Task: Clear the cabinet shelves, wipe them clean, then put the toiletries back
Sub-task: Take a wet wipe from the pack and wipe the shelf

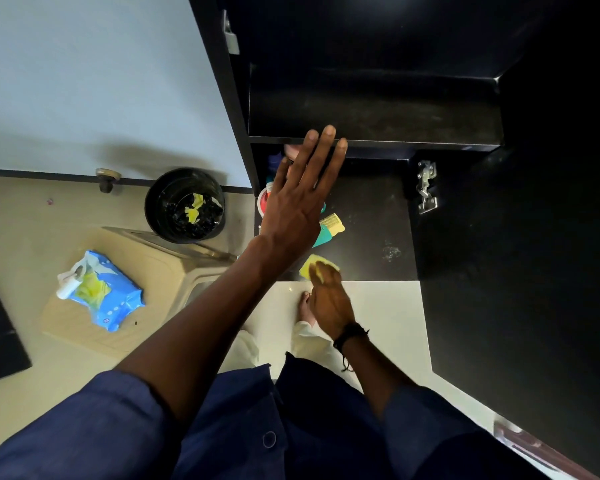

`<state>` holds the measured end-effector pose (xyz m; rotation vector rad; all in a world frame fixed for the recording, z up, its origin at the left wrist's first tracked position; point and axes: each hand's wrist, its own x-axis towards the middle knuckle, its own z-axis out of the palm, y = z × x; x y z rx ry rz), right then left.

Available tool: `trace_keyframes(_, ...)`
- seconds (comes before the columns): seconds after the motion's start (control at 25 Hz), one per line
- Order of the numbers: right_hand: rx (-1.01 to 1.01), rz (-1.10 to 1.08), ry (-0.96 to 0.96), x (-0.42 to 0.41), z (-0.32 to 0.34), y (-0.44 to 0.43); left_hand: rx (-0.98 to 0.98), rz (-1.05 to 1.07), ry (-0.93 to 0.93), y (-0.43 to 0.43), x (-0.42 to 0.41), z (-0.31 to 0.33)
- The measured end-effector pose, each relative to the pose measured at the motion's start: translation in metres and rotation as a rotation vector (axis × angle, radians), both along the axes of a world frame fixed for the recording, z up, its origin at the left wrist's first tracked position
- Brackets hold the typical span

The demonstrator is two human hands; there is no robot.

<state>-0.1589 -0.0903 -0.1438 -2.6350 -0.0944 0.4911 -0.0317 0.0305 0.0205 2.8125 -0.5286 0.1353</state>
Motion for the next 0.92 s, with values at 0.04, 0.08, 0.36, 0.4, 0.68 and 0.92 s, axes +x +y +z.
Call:
trace_keyframes(0.04,0.007,0.083,-0.049,-0.007,0.0,-0.002,0.008,-0.022,0.018,-0.001,-0.001,0.0)
trace_keyframes(0.08,0.003,0.158,-0.076,-0.018,-0.004,-0.006,0.013,-0.027,0.003,0.001,-0.001,-0.001)
trace_keyframes(0.36,-0.113,-0.077,-0.101,0.035,-0.002,-0.081,0.046,0.0,0.058,-0.001,-0.001,0.0)
trace_keyframes(0.4,-0.102,-0.047,-0.101,0.045,0.001,-0.077,0.047,0.001,0.055,-0.002,0.0,0.0)
trace_keyframes(0.68,-0.01,0.088,-0.066,0.092,-0.002,-0.078,0.032,0.003,0.086,0.0,-0.001,0.004)
trace_keyframes(0.92,-0.076,0.133,0.009,0.142,-0.002,-0.077,0.011,0.007,0.094,0.0,-0.001,0.007)
